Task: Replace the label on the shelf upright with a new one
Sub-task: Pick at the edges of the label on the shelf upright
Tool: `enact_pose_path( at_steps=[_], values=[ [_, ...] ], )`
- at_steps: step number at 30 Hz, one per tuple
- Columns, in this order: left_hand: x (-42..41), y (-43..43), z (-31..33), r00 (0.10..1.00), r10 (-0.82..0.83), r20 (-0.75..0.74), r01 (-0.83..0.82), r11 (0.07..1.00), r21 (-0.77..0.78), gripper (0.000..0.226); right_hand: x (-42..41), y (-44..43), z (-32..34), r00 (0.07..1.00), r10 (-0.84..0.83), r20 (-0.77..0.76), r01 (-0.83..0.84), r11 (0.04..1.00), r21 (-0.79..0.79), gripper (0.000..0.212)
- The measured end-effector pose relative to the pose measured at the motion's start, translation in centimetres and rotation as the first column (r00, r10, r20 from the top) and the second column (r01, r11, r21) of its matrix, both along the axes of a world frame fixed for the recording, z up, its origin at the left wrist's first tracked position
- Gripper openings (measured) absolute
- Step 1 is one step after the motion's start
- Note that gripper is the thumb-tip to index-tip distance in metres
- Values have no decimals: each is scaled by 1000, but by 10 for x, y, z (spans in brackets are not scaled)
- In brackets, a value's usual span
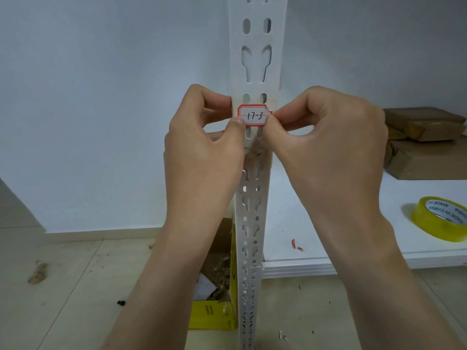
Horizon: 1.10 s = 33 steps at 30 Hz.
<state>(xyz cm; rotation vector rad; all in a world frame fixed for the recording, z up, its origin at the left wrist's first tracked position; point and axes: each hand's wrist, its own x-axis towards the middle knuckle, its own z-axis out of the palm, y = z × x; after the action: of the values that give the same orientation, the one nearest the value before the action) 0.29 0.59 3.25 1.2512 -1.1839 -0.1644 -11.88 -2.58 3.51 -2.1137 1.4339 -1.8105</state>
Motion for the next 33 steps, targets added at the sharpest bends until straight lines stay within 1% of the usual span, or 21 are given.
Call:
enact_pose_path(
  at_steps=[5,10,18,24,33],
  values=[
    [2,0,0,1000,-6,2,6,1000,6,24,-2,0,-1,1000,16,24,-15,1000,-18,11],
    [2,0,0,1000,-9,-1,9,1000,7,24,-1,-1,-3,999,25,20,-25,999,-34,13],
    [1,0,-1,1000,-9,-1,9,1000,-2,26,3,0,-1,1000,-22,8,22,1000,-18,17],
    [2,0,0,1000,-15,4,15,1000,5,26,6,2,-1,998,-59,8,59,998,-23,14],
    [2,0,-1,1000,-11,12,11,1000,2,22,6,4,5,998,-58,10,57,997,49,9]
  ],
)
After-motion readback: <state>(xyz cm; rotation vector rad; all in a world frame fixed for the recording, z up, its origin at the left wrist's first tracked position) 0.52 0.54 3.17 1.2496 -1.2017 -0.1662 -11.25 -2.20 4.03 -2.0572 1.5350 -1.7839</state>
